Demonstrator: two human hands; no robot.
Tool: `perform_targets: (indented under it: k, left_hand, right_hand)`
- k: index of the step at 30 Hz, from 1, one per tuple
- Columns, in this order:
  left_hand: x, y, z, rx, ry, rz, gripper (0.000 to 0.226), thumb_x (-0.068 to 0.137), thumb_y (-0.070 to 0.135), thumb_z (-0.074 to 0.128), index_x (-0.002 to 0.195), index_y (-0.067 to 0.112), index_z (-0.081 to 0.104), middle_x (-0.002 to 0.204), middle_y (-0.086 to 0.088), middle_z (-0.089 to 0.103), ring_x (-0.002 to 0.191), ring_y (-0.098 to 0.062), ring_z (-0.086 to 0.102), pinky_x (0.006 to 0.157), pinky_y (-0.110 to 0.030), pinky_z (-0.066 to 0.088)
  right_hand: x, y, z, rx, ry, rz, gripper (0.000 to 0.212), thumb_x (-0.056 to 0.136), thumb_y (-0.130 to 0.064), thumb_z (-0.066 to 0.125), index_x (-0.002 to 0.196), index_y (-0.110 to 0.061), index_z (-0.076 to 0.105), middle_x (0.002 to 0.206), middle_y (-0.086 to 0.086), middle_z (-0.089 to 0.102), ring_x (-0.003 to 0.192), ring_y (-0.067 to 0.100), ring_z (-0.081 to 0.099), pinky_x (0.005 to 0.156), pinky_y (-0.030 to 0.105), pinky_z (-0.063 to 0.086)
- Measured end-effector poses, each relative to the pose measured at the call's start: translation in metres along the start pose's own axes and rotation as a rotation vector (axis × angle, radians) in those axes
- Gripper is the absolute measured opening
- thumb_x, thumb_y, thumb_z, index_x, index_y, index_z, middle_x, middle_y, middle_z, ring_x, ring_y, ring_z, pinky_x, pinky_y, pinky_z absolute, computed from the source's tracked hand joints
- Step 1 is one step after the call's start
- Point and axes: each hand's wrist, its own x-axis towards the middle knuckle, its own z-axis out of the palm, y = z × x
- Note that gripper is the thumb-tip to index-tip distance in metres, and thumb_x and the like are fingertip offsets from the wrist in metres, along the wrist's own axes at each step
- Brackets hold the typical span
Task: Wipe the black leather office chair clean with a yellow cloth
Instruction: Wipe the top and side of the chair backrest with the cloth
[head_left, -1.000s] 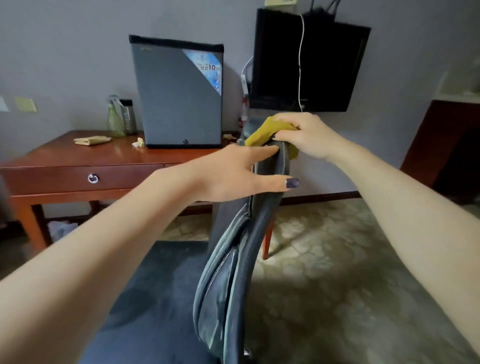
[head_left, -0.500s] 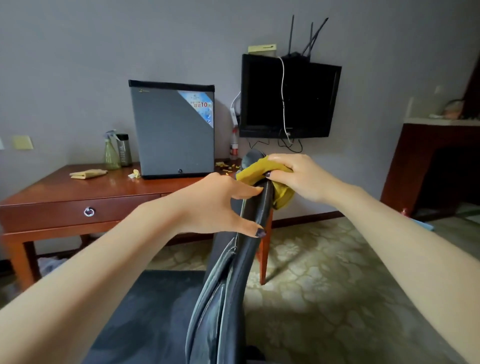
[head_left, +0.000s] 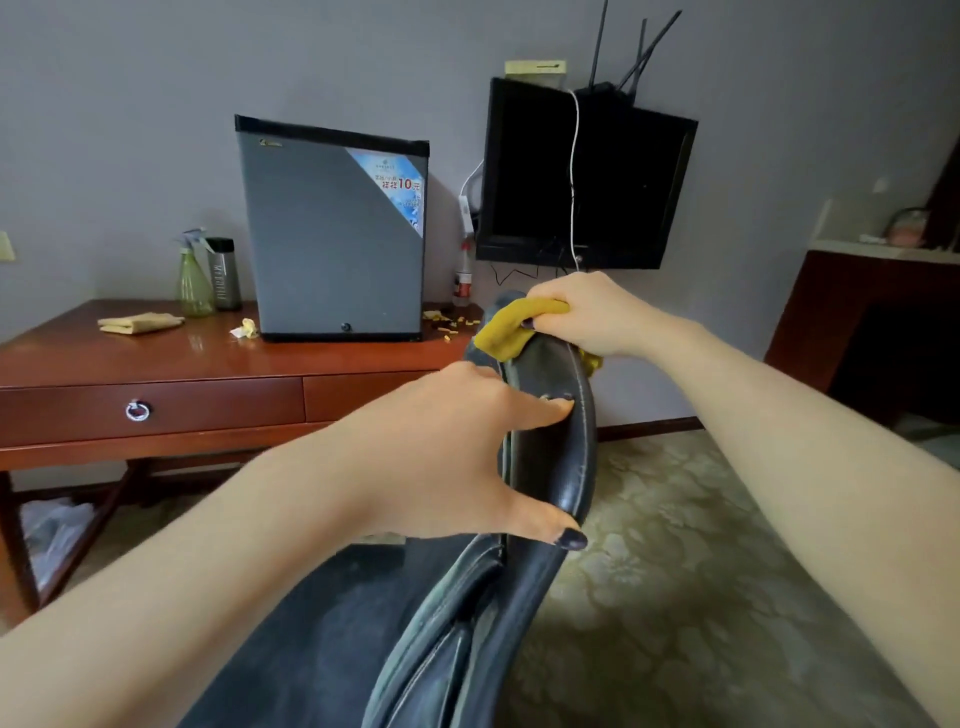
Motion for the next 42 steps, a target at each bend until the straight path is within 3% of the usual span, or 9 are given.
perform_targets:
  k: [3,6,10,13,17,24,33,38,42]
  left_hand:
    - [-0.005,-0.006,0.012,-0.126,0.038,0.019,0.097,0.059,0.078,0.049,0.145,0.043,0.024,0.125,0.010,0.053,0.108,-0.001,0.047,0.093,-0.026,0.045]
    - [-0.010,-0.010,0.030,-0.313,0.108,0.033,0.090,0.061,0.072,0.053,0.142,0.047,0.023,0.124,0.016,0.050,0.110,0.006,0.041,0.094,-0.015,0.038]
    - [-0.014,-0.012,0.048,-0.475,0.196,0.052,0.078,0.061,0.074,0.056,0.129,0.059,0.021,0.116,0.043,0.036,0.116,0.020,0.029,0.095,0.003,0.022]
    - [-0.015,-0.014,0.056,-0.471,0.279,0.080,0.067,0.060,0.080,0.052,0.121,0.067,0.026,0.113,0.058,0.024,0.120,0.023,0.024,0.100,0.000,0.016]
    - [-0.015,-0.014,0.058,-0.410,0.412,0.103,0.074,0.065,0.077,0.052,0.133,0.052,0.036,0.127,0.033,0.042,0.123,0.003,0.032,0.104,-0.022,0.028]
    - [-0.020,-0.010,0.052,-0.388,0.511,0.002,0.097,0.054,0.078,0.061,0.136,0.040,0.026,0.126,0.014,0.031,0.118,-0.009,0.035,0.099,-0.037,0.039]
    - [-0.009,-0.021,0.047,-0.362,0.274,-0.032,0.112,0.046,0.088,0.046,0.143,0.051,0.004,0.135,0.026,0.030,0.125,0.001,0.020,0.103,-0.027,0.026]
    - [0.005,-0.031,0.043,-0.289,0.121,-0.007,0.121,0.041,0.091,0.037,0.145,0.044,-0.006,0.116,0.029,0.022,0.106,0.018,0.007,0.101,-0.021,0.017]
    - [0.009,-0.031,0.052,-0.292,0.111,-0.007,0.122,0.042,0.093,0.029,0.149,0.041,0.003,0.146,0.032,0.013,0.110,0.023,-0.003,0.105,-0.020,0.003]
  right_hand:
    - [0.004,0.001,0.006,0.017,0.067,0.028,0.017,0.092,-0.014,0.051,0.082,-0.004,0.061,0.077,0.007,0.059,0.077,0.021,0.052,0.067,0.032,0.038]
    - [-0.006,0.003,0.007,0.053,0.039,0.046,0.014,0.090,-0.014,0.055,0.089,-0.002,0.062,0.083,0.008,0.063,0.083,0.024,0.056,0.074,0.033,0.041]
    - [-0.028,-0.005,0.001,0.084,0.027,0.012,0.019,0.088,-0.012,0.058,0.104,-0.008,0.069,0.108,0.010,0.064,0.103,0.024,0.057,0.091,0.035,0.041]
    - [-0.049,-0.014,-0.002,0.100,0.026,-0.060,0.020,0.087,-0.012,0.062,0.105,-0.010,0.070,0.110,0.010,0.063,0.104,0.025,0.056,0.093,0.037,0.039]
    - [-0.081,-0.026,-0.009,0.159,0.026,-0.119,0.032,0.079,-0.029,0.058,0.103,-0.012,0.070,0.104,0.007,0.064,0.099,0.022,0.057,0.089,0.040,0.040]
    - [-0.112,-0.045,-0.015,0.136,0.017,-0.307,0.044,0.083,-0.047,0.054,0.088,-0.005,0.067,0.088,0.009,0.057,0.085,0.023,0.056,0.076,0.043,0.041]
    - [-0.080,-0.029,-0.025,0.162,-0.046,-0.229,0.025,0.081,-0.034,0.064,0.099,-0.019,0.073,0.101,0.000,0.067,0.097,0.015,0.063,0.090,0.037,0.048]
    - [-0.038,-0.016,-0.025,0.023,-0.082,-0.134,0.022,0.083,-0.023,0.063,0.098,-0.013,0.074,0.102,0.003,0.069,0.096,0.018,0.064,0.088,0.041,0.050]
    - [-0.007,-0.008,-0.019,-0.136,-0.109,-0.080,0.017,0.088,-0.022,0.061,0.095,-0.012,0.073,0.098,0.006,0.068,0.092,0.020,0.062,0.085,0.041,0.050]
